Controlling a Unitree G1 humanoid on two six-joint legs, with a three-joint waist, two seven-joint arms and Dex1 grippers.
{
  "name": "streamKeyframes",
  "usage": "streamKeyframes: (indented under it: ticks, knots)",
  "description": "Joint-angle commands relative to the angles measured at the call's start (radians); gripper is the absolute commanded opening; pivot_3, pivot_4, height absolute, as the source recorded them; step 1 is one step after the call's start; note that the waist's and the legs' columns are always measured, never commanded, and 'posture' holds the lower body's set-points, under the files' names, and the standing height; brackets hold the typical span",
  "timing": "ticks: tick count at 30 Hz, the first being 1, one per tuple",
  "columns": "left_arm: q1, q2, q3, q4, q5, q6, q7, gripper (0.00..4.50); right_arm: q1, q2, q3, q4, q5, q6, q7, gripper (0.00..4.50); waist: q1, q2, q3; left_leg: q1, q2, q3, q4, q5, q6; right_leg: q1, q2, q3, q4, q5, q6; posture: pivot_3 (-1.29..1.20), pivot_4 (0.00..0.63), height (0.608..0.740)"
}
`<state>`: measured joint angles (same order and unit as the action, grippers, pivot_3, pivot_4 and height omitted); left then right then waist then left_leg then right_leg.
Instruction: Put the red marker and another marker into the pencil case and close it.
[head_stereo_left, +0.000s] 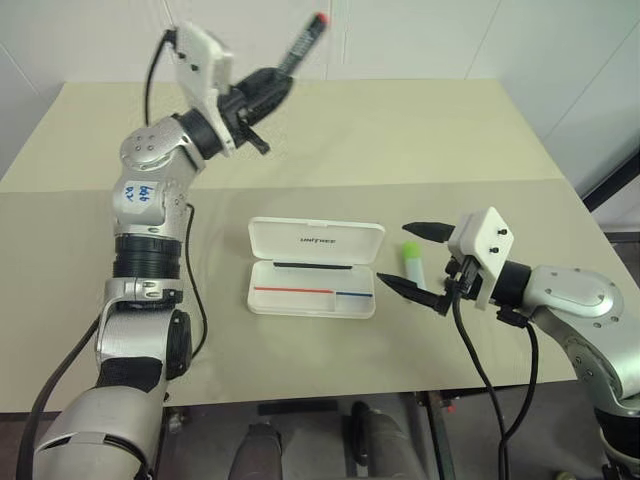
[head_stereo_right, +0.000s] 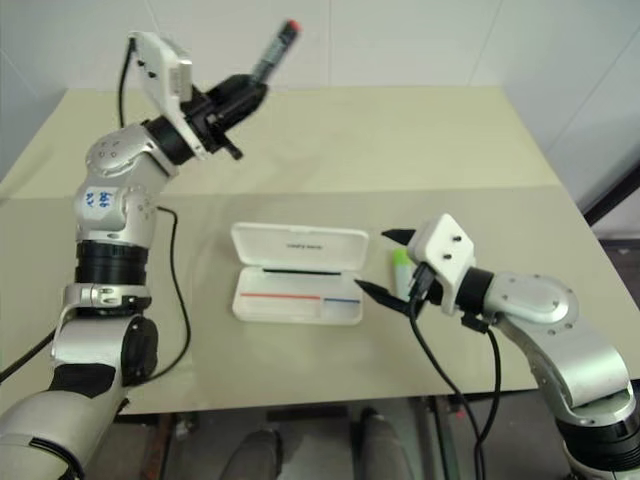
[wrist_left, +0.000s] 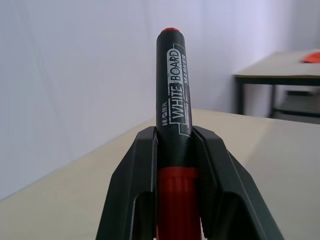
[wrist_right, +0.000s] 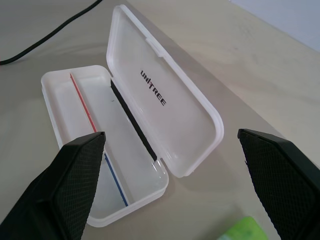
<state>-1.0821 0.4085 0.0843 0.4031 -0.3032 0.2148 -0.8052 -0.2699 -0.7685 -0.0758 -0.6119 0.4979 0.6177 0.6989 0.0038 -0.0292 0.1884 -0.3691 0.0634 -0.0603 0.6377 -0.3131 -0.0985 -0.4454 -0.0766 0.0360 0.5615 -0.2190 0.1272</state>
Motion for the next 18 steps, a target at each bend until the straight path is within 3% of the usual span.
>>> streamKeyframes:
  ticks: [1,12,18]
  knots:
    - [-0.009,0.007,-0.054,-0.158,-0.088,0.047,-0.167,0.62,0.016,-0.009,-0.046,-0.056,0.002,0.005,-0.024,4.5,-0.001,0.001,0.0,0.0,0.0,0.0,0.0,0.0,0.0,0.0,0.0,0.0,0.0,0.0,0.0,0.0,0.15,0.74]
    - [0.053,0.098,-0.158,-0.375,-0.158,0.246,-0.378,0.62,0.075,-0.006,-0.081,-0.111,0.005,0.026,-0.066,4.5,-0.006,0.004,0.002,0.001,0.0,0.001,0.014,-0.008,0.018,0.0,0.002,0.005,0.01,-0.001,-0.001,0.0,0.15,0.74]
    - [0.144,0.233,-0.276,-0.512,-0.066,0.314,-0.417,0.62,0.096,0.0,-0.085,-0.128,0.001,0.03,-0.083,4.5,-0.007,0.004,0.002,0.005,0.0,0.002,0.016,-0.008,0.019,0.0,0.003,0.008,0.014,-0.003,-0.005,0.0,0.15,0.74]
